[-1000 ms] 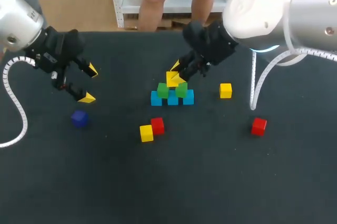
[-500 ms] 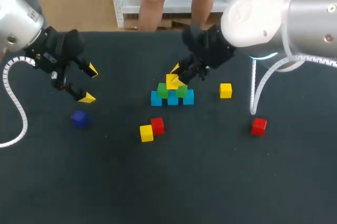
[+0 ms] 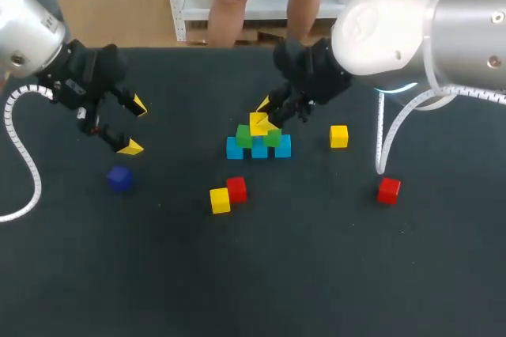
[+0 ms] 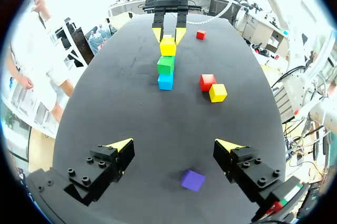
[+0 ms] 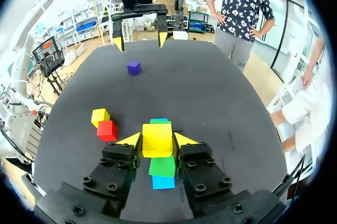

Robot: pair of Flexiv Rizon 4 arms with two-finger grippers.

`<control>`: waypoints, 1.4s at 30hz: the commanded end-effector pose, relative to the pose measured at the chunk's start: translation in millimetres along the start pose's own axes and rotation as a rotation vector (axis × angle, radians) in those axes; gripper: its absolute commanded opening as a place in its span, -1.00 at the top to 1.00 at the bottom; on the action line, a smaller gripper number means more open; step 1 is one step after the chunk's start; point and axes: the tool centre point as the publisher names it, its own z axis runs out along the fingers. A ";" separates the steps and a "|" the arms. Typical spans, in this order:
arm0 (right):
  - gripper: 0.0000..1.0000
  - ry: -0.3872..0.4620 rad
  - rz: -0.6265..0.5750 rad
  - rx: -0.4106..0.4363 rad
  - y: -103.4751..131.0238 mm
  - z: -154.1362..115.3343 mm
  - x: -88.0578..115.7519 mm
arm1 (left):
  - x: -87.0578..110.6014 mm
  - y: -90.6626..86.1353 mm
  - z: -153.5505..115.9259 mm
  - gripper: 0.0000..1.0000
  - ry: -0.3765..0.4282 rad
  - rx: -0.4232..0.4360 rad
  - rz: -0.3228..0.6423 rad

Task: Place the blue cubes, place green cubes on the blue cubes, place the yellow cubes on the green cubes, then place the red cubes on the yellow cubes, and place purple cube on the red cubes.

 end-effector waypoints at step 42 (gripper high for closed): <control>0.25 0.004 -0.011 -0.003 -5.6 4.3 1.3 | 1.7 -0.9 0.2 -1.00 -0.005 -0.002 0.004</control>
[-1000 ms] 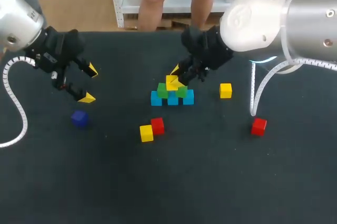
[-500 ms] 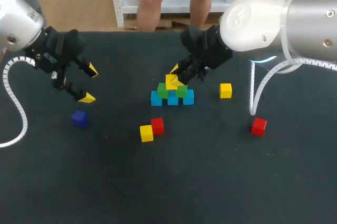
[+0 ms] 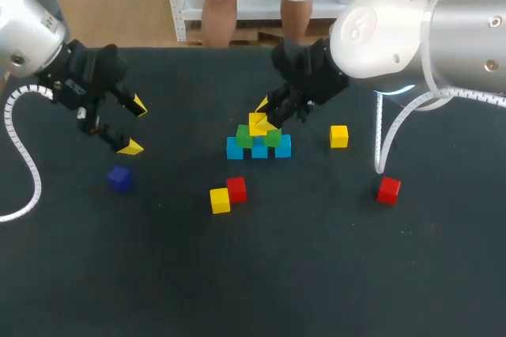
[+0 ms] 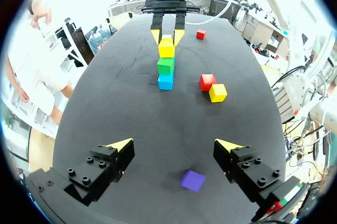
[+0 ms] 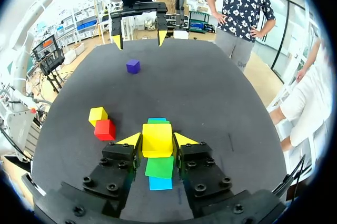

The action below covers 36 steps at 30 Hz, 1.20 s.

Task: Place the blue cubes, place green cubes on the blue cubes, place the yellow cubes on the green cubes, then place the red cubes on the yellow cubes, and place purple cube on the red cubes.

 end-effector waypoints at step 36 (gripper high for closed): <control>-1.00 0.057 -0.015 0.085 -13.9 -93.7 42.6 | 1.7 -0.9 0.2 -1.00 -0.005 -0.002 0.004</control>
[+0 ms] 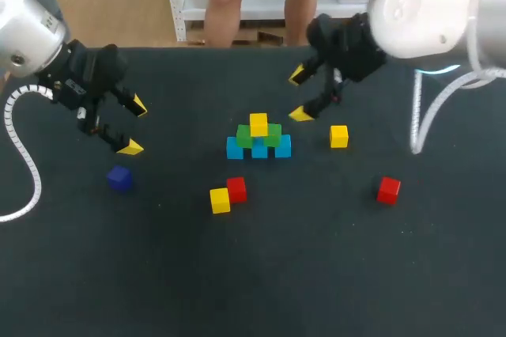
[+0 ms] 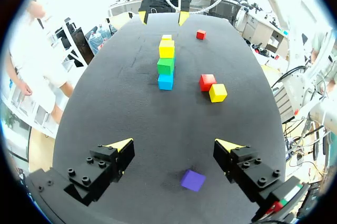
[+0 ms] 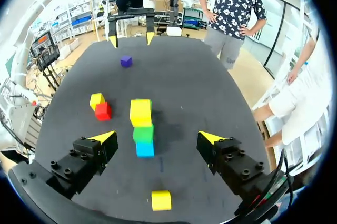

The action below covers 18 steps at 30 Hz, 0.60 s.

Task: Place the blue cubes, place green cubes on the blue cubes, place the yellow cubes on the green cubes, then place the red cubes on the yellow cubes, and place purple cube on the red cubes.

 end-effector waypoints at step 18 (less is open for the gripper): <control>-1.00 0.041 -0.004 0.012 5.2 -25.6 87.5 | 1.7 -0.9 0.2 -1.00 -0.005 -0.002 0.004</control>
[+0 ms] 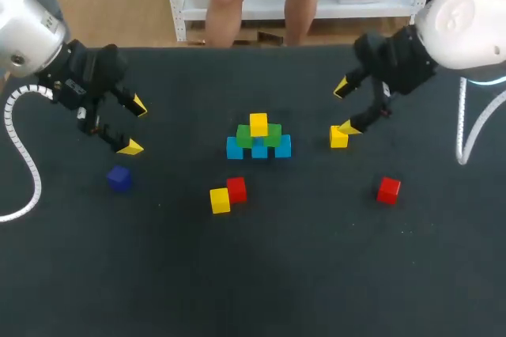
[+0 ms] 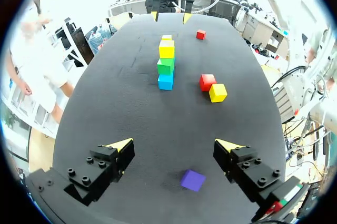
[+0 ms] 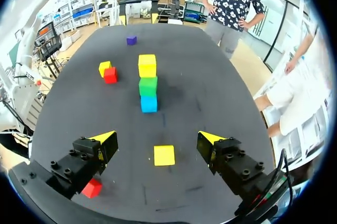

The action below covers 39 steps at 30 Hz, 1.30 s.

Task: Place the blue cubes, place green cubes on the blue cubes, place the yellow cubes on the green cubes, then place the red cubes on the yellow cubes, and place purple cube on the red cubes.

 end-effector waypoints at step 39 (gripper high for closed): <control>0.04 0.000 -0.007 -0.026 -19.3 46.2 50.6 | 1.8 -0.8 0.2 -1.00 -0.006 -0.002 0.004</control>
